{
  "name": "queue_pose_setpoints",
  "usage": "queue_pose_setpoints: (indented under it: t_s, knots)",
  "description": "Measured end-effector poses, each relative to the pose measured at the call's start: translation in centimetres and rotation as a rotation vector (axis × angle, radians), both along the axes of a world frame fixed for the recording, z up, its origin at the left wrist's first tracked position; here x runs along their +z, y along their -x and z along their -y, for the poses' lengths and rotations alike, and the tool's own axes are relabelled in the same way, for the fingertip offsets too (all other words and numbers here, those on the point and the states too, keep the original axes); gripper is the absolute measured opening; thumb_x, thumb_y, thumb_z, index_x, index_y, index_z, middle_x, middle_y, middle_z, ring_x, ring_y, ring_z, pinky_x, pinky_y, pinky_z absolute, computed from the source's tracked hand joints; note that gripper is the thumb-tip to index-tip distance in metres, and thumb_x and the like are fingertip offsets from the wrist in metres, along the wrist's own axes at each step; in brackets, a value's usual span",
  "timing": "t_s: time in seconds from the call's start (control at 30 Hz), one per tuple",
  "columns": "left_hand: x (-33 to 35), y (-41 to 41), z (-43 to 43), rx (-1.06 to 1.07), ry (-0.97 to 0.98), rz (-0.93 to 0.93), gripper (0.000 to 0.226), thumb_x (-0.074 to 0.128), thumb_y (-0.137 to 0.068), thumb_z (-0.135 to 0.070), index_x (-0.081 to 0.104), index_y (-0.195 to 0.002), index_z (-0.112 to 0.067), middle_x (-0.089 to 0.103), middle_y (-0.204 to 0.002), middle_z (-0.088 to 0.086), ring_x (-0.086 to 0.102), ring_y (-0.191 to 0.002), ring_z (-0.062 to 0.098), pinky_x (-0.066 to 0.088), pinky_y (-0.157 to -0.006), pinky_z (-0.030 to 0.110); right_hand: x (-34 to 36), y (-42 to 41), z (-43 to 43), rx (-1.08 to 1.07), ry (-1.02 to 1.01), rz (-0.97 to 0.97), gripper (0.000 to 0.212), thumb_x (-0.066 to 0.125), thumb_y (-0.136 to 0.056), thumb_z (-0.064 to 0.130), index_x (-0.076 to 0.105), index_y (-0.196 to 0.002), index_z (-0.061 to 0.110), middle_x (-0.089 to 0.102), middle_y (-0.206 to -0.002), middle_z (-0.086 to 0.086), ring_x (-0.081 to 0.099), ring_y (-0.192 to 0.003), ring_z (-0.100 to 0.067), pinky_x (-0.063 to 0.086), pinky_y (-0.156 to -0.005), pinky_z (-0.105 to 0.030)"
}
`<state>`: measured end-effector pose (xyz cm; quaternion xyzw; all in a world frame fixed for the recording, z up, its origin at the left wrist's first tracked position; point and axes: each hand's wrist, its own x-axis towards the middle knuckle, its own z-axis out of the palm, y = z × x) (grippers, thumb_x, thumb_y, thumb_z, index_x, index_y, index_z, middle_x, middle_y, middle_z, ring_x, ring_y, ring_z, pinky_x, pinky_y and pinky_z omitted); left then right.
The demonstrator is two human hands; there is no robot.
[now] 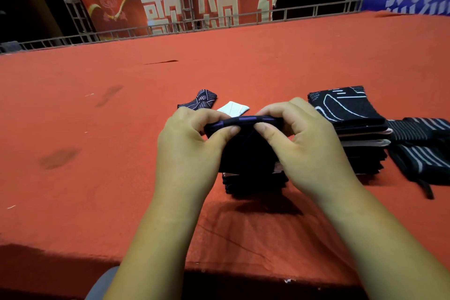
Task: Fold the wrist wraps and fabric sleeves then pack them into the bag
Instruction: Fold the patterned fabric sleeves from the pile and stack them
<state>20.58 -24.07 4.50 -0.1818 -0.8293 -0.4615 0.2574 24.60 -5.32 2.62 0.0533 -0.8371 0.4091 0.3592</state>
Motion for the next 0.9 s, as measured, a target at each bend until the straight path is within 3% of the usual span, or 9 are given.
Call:
queue_pose_setpoints:
  t_s: [0.13,0.27,0.4,0.47,0.57,0.63,0.7,0.8,0.9]
  knots:
    - [0.1,0.2,0.4,-0.105,0.039,-0.01,0.009,0.078,-0.095,-0.035,0.07,-0.096,-0.04,0.056,-0.105,-0.012,0.058,-0.107,0.011,0.042,-0.087,0.02,0.4,-0.2,-0.1,0.014,0.118,0.037,0.004,0.074,-0.099,0.033,0.07,-0.099,0.032,0.056,-0.107,0.008,0.059,-0.102,-0.008,0.05,-0.092,-0.027]
    - [-0.2,0.3,-0.1,-0.271,-0.199,0.191,0.009,0.068,-0.104,-0.029,0.07,-0.096,-0.027,0.073,-0.092,-0.009,0.065,-0.082,0.004,0.049,-0.072,0.02,0.8,-0.5,0.4,0.146,0.314,0.113,0.008,0.066,-0.105,0.041,0.063,-0.104,0.034,0.071,-0.09,0.014,0.063,-0.078,-0.003,0.053,-0.078,-0.034]
    - [-1.1,1.3,-0.7,-0.172,-0.324,0.255,0.011,0.07,-0.103,-0.032,0.075,-0.098,-0.024,0.079,-0.093,-0.007,0.071,-0.084,0.007,0.053,-0.075,0.029,0.0,0.0,0.4,0.209,0.402,0.283,0.024,0.067,-0.102,0.049,0.059,-0.122,0.04,0.082,-0.099,0.015,0.078,-0.092,-0.006,0.06,-0.094,-0.048]
    - [-1.3,1.7,-0.8,-0.134,-0.38,0.292,0.011,0.072,-0.102,-0.033,0.078,-0.101,-0.023,0.081,-0.094,-0.009,0.073,-0.085,0.005,0.053,-0.075,0.026,-0.4,0.1,0.3,0.222,0.395,0.366,0.03,0.07,-0.1,0.048,0.059,-0.126,0.037,0.082,-0.103,0.012,0.08,-0.093,-0.012,0.063,-0.088,-0.054]
    - [-1.4,1.7,-0.6,-0.191,-0.484,0.421,0.02,0.075,-0.1,-0.034,0.075,-0.114,-0.019,0.083,-0.097,-0.004,0.079,-0.089,0.01,0.059,-0.073,0.029,-0.8,0.5,0.2,0.173,0.447,0.342,0.02,0.066,-0.106,0.034,0.063,-0.124,0.029,0.082,-0.093,0.003,0.075,-0.062,-0.015,0.057,-0.048,-0.04]
    - [-1.3,1.4,-0.5,-0.279,-0.484,0.545,0.028,0.076,-0.099,-0.033,0.07,-0.122,-0.018,0.083,-0.102,-0.001,0.081,-0.092,0.014,0.06,-0.07,0.031,-1.0,0.9,-0.1,0.089,0.494,0.296,0.015,0.063,-0.108,0.03,0.065,-0.12,0.023,0.079,-0.084,0.0,0.064,-0.045,-0.011,0.047,-0.038,-0.029]
    - [-1.3,1.2,-0.5,-0.351,-0.413,0.61,0.028,0.075,-0.1,-0.027,0.068,-0.126,-0.019,0.083,-0.103,0.001,0.081,-0.091,0.017,0.06,-0.064,0.032,-1.1,1.0,-0.3,0.03,0.514,0.279,0.015,0.062,-0.109,0.031,0.068,-0.118,0.02,0.079,-0.084,0.001,0.062,-0.044,-0.009,0.046,-0.036,-0.026]
    - [-1.9,1.3,-0.8,-0.323,-0.353,0.58,0.027,0.075,-0.1,-0.022,0.066,-0.126,-0.022,0.081,-0.102,0.003,0.075,-0.072,0.013,0.054,-0.051,0.029,-1.4,1.2,-0.6,0.043,0.542,0.285,0.02,0.061,-0.109,0.031,0.067,-0.124,0.019,0.081,-0.088,0.001,0.066,-0.053,-0.008,0.048,-0.039,-0.027]
    - [-2.3,1.7,-1.6,-0.267,-0.449,0.505,0.033,0.077,-0.098,-0.017,0.062,-0.128,-0.021,0.078,-0.107,0.005,0.074,-0.068,0.017,0.051,-0.046,0.029,-1.2,1.3,-0.7,0.105,0.638,0.269,0.05,0.072,-0.102,0.034,0.052,-0.146,0.021,0.079,-0.109,0.003,0.077,-0.079,-0.008,0.055,-0.051,-0.027]
